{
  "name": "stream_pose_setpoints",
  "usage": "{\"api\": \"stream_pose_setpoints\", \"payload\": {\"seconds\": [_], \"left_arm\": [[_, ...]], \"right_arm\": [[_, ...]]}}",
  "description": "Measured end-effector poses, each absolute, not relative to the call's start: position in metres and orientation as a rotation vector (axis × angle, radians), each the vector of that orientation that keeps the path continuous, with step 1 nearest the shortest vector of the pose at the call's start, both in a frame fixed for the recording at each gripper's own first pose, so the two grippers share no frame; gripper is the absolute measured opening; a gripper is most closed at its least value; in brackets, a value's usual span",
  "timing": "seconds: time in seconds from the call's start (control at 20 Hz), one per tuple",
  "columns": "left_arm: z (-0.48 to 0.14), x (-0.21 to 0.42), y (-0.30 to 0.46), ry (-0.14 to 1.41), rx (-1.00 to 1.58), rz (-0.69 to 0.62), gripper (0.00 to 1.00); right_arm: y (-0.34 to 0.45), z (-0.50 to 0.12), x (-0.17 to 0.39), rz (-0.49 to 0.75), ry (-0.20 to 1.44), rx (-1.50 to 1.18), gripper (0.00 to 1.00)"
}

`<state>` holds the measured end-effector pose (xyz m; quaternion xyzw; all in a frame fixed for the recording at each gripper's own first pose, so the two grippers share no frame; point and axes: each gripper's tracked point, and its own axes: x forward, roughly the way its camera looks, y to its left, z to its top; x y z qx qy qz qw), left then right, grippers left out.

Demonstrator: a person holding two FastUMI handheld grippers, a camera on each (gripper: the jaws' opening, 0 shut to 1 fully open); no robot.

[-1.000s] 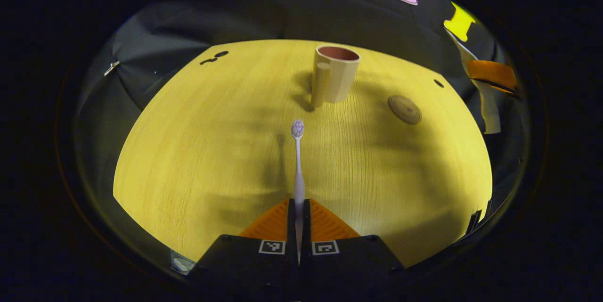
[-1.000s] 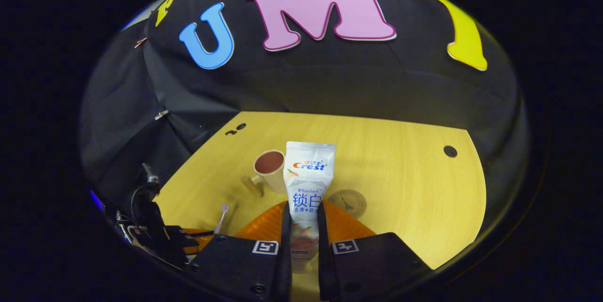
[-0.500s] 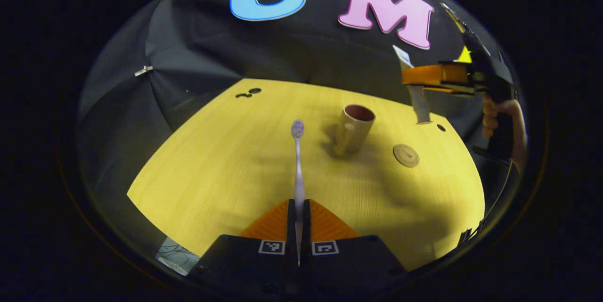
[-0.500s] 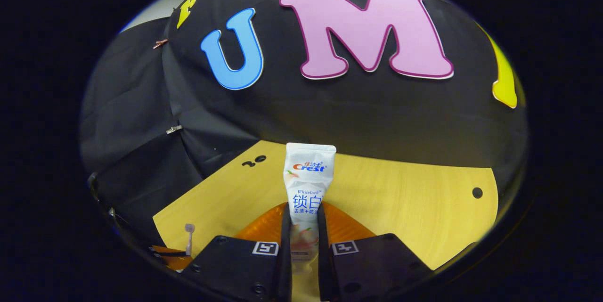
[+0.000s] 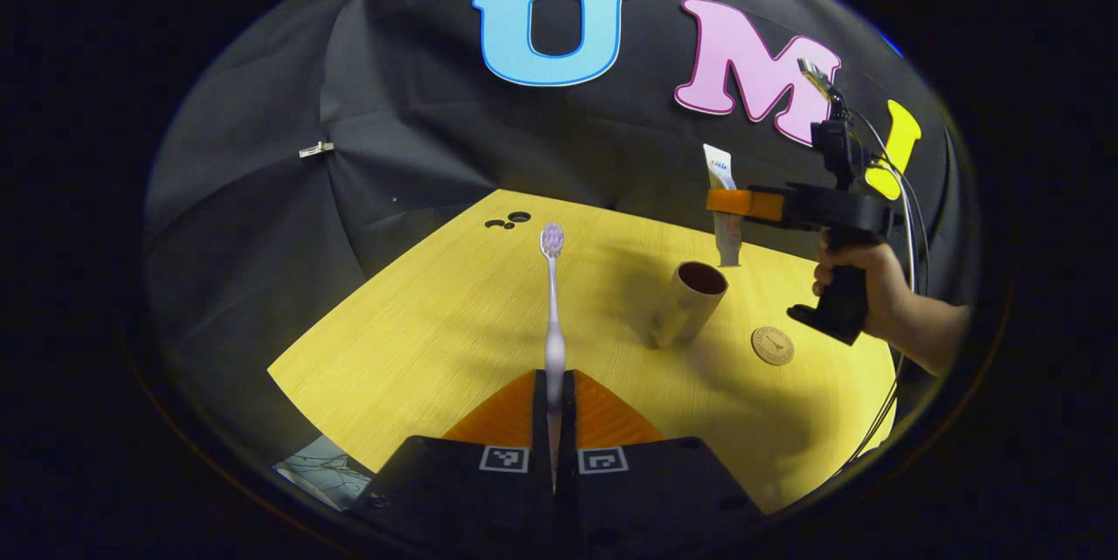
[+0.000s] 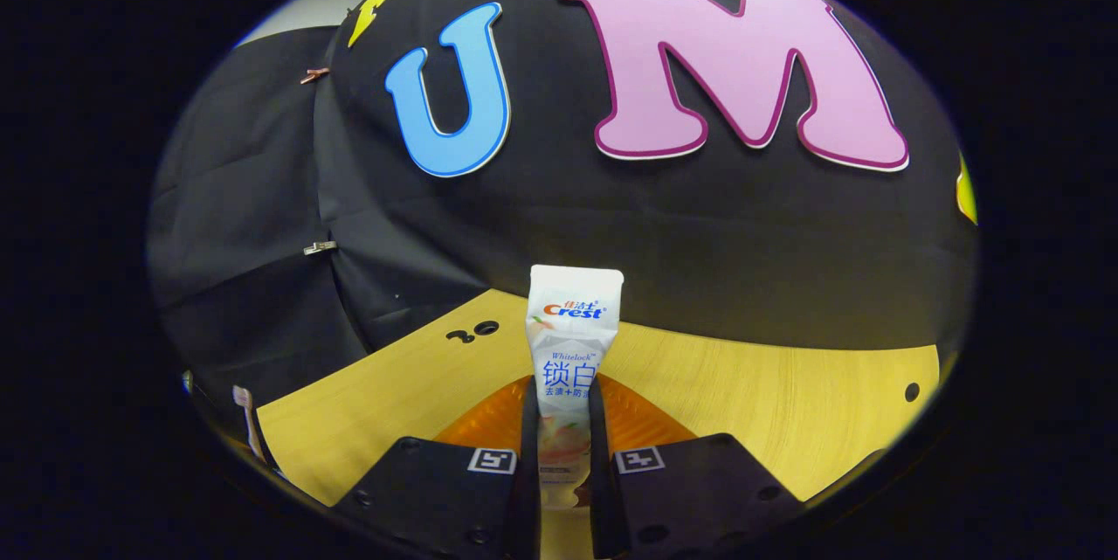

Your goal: Put the toothbrush and toothpaste on the desktop into the cup, then pick up the cup and place it on the coaster on the desktop.

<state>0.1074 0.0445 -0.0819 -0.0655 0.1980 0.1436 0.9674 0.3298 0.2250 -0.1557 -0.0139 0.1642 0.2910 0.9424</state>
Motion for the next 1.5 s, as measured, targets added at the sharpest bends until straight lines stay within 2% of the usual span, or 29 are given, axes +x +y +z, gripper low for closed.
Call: {"api": "stream_pose_setpoints", "payload": {"seconds": [0.4, 0.45, 0.55, 0.6, 0.7, 0.75, 0.85, 0.95, 1.05, 1.15, 1.5], "left_arm": [[-0.083, 0.126, 0.032, 0.379, -0.120, 0.279, 0.06], [-0.082, 0.128, 0.029, 0.376, -0.120, 0.274, 0.06], [-0.085, 0.133, 0.022, 0.381, -0.124, 0.257, 0.06], [-0.086, 0.134, 0.021, 0.383, -0.122, 0.254, 0.06], [-0.085, 0.136, 0.016, 0.378, -0.115, 0.246, 0.06], [-0.085, 0.137, 0.013, 0.378, -0.114, 0.238, 0.06], [-0.085, 0.138, 0.005, 0.377, -0.111, 0.224, 0.06], [-0.083, 0.141, -0.001, 0.368, -0.111, 0.213, 0.06], [-0.077, 0.146, -0.011, 0.348, -0.119, 0.194, 0.06], [-0.070, 0.153, -0.020, 0.323, -0.121, 0.170, 0.06], [-0.025, 0.200, -0.048, 0.169, -0.120, 0.053, 0.06]], "right_arm": [[0.231, -0.199, 0.346, 0.615, 0.304, -0.084, 0.27], [0.228, -0.206, 0.345, 0.613, 0.310, -0.081, 0.22], [0.221, -0.221, 0.343, 0.607, 0.328, -0.088, 0.22], [0.217, -0.228, 0.343, 0.600, 0.341, -0.097, 0.29], [0.213, -0.236, 0.336, 0.611, 0.373, -0.075, 0.33], [0.212, -0.240, 0.333, 0.611, 0.391, -0.070, 0.31], [0.210, -0.245, 0.324, 0.626, 0.418, -0.078, 0.53], [0.204, -0.235, 0.319, 0.630, 0.407, -0.082, 0.82], [0.198, -0.218, 0.311, 0.634, 0.392, -0.059, 0.88], [0.189, -0.199, 0.305, 0.631, 0.366, -0.045, 1.00], [0.145, -0.150, 0.270, 0.597, 0.309, -0.017, 0.98]]}}
